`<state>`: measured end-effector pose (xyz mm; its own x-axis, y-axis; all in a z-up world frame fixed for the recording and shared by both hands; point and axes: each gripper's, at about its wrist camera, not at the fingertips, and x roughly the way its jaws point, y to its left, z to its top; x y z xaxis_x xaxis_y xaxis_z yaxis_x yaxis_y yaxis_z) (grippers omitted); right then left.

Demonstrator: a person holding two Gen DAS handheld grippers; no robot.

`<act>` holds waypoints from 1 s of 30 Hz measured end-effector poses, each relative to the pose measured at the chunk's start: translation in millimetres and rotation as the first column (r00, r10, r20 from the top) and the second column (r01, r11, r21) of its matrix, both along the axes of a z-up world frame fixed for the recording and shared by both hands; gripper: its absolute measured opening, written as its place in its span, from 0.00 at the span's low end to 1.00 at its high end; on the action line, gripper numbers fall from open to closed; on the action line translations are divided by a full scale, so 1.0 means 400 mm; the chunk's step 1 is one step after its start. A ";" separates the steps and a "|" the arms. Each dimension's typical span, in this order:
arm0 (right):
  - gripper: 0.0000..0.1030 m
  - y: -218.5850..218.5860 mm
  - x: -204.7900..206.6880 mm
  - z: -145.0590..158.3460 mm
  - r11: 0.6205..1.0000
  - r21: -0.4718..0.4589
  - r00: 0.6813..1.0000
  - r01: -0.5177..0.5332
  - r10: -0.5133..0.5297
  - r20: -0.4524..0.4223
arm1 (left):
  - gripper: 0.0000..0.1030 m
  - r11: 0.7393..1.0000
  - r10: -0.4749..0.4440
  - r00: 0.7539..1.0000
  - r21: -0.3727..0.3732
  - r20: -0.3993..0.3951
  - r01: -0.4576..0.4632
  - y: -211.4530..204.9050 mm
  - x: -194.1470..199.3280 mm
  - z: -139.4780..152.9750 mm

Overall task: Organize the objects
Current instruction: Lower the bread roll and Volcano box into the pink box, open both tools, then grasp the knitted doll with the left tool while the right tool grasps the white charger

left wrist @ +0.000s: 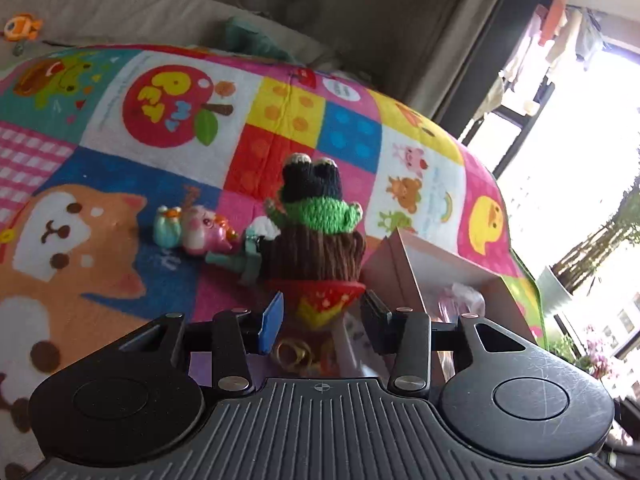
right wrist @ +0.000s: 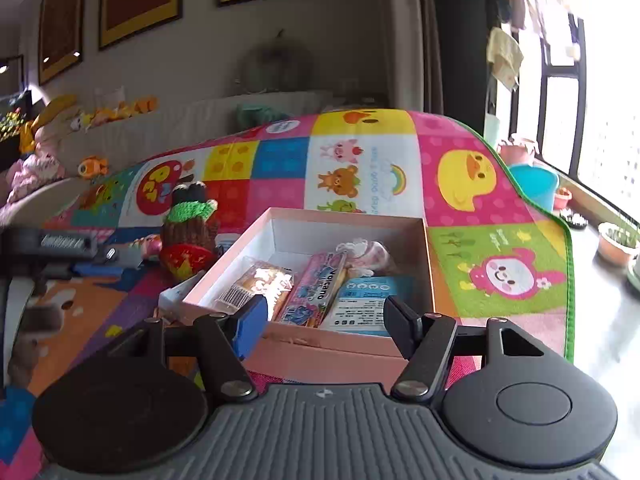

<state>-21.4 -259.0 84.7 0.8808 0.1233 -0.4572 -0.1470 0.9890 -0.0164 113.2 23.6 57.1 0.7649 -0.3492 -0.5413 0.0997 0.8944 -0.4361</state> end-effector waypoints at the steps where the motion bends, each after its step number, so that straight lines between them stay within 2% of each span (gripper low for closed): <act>1: 0.66 0.013 -0.009 -0.002 1.000 -0.017 1.000 -0.019 0.020 0.009 | 0.45 1.000 0.004 1.000 -0.005 -0.015 -0.004 -0.015 0.034 0.000; 3: 0.67 0.033 -0.025 -0.006 0.998 -0.032 0.998 -0.053 0.054 0.021 | 0.47 0.999 0.018 0.999 0.035 -0.027 -0.017 -0.049 0.090 -0.003; 5: 0.70 0.047 -0.038 -0.011 0.996 -0.043 0.996 -0.084 0.085 0.025 | 0.48 0.989 0.040 0.999 0.143 0.001 -0.040 -0.091 0.132 -0.006; 6: 0.72 0.053 -0.045 -0.015 0.994 -0.050 0.995 -0.096 0.097 0.026 | 0.53 0.982 0.037 0.999 0.186 0.023 -0.040 -0.108 0.151 -0.008; 10: 0.78 0.063 -0.065 -0.038 0.990 -0.069 0.992 -0.126 0.127 0.013 | 0.58 0.972 0.035 0.999 0.232 0.033 -0.041 -0.151 0.215 -0.020; 13: 0.80 0.068 -0.069 -0.058 0.988 -0.076 0.991 -0.131 0.131 -0.012 | 0.63 0.957 -0.007 1.000 0.291 0.022 0.000 -0.193 0.258 -0.033; 14: 0.81 0.069 -0.066 -0.064 0.988 -0.073 0.991 -0.133 0.132 -0.024 | 0.68 0.950 -0.013 1.000 0.311 0.014 0.008 -0.205 0.269 -0.040; 15: 0.81 0.071 -0.064 -0.068 0.989 -0.070 0.991 -0.133 0.131 -0.036 | 0.73 0.952 -0.024 1.000 0.305 -0.016 0.028 -0.210 0.285 -0.048; 16: 0.81 0.073 -0.063 -0.072 0.989 -0.069 0.991 -0.131 0.128 -0.044 | 0.75 0.961 -0.035 0.998 0.273 -0.060 0.050 -0.208 0.303 -0.060; 17: 0.81 0.076 -0.063 -0.074 0.989 -0.069 0.990 -0.132 0.129 -0.049 | 0.81 0.969 -0.042 0.993 0.236 -0.111 0.068 -0.202 0.321 -0.072; 19: 0.81 0.081 -0.068 -0.074 0.988 -0.071 0.990 -0.137 0.134 -0.051 | 0.81 0.985 -0.062 0.976 0.145 -0.208 0.094 -0.176 0.352 -0.093; 21: 0.81 0.085 -0.075 -0.070 0.987 -0.079 0.989 -0.143 0.140 -0.045 | 0.77 0.990 -0.058 0.973 0.116 -0.224 0.086 -0.150 0.352 -0.087; 23: 0.82 0.086 -0.082 -0.067 0.986 -0.083 0.989 -0.145 0.142 -0.037 | 0.75 0.990 -0.074 0.972 0.104 -0.223 0.099 -0.123 0.329 -0.073; 26: 0.83 0.087 -0.077 -0.068 0.988 -0.073 0.990 -0.139 0.136 -0.043 | 0.74 0.988 -0.121 0.981 0.076 -0.150 0.133 -0.068 0.248 -0.028; 30: 0.83 0.095 -0.061 -0.075 0.990 -0.046 0.989 -0.137 0.134 -0.065 | 0.74 0.989 -0.139 0.988 -0.053 -0.064 0.136 0.060 0.058 -0.002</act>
<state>-45.8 -220.9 54.8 0.8275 0.2146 -0.5189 -0.2816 0.9581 -0.0527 136.5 47.5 56.3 0.6698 -0.4757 -0.5701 0.1892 0.8518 -0.4885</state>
